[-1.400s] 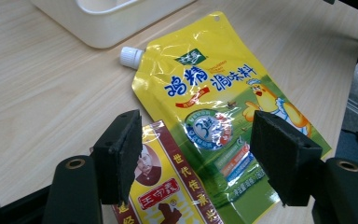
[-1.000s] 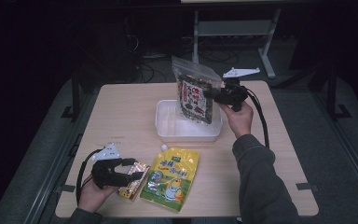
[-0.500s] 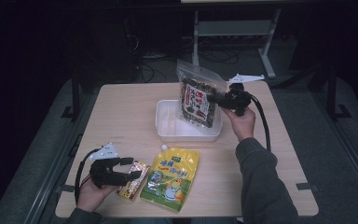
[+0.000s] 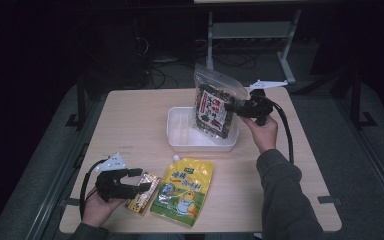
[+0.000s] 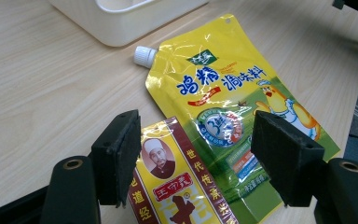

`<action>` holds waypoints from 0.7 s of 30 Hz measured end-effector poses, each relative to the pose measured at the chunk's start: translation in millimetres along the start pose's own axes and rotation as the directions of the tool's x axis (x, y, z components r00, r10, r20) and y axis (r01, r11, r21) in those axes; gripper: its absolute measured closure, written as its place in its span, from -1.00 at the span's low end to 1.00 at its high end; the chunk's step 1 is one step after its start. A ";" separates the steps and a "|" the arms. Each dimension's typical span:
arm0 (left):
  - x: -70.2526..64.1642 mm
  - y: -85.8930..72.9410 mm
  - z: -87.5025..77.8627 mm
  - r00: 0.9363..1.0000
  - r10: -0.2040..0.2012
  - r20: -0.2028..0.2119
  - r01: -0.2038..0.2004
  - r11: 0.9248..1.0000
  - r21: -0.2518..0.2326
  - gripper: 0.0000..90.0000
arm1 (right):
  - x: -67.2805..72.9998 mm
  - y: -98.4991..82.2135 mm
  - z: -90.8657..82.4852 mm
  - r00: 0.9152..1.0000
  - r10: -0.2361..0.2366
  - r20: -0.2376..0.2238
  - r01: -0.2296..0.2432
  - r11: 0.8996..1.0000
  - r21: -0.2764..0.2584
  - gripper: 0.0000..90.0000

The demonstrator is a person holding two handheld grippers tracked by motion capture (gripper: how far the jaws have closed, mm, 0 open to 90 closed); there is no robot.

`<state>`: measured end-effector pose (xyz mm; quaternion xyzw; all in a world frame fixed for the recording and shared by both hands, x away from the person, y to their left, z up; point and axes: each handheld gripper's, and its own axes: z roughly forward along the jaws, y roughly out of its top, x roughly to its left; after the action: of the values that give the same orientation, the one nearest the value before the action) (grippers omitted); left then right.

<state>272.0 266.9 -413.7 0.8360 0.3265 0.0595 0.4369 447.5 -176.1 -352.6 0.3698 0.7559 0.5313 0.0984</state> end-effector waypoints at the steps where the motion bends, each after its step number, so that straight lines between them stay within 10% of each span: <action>1: 0.1 -0.1 0.2 1.000 -0.001 -0.001 0.001 1.000 0.001 -0.28 | 0.3 -0.3 -1.4 1.000 -0.002 0.003 0.002 1.000 -0.001 0.32; 21: -1.9 -0.9 3.6 1.000 0.003 -0.020 -0.002 1.000 0.021 -0.35 | 0.1 -19.5 -31.0 1.000 0.019 0.018 -0.019 1.000 -0.006 0.13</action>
<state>271.4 263.7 -416.2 0.8404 0.3304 0.0649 0.4246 421.8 -201.8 -356.8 0.3816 0.7498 0.5309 0.1013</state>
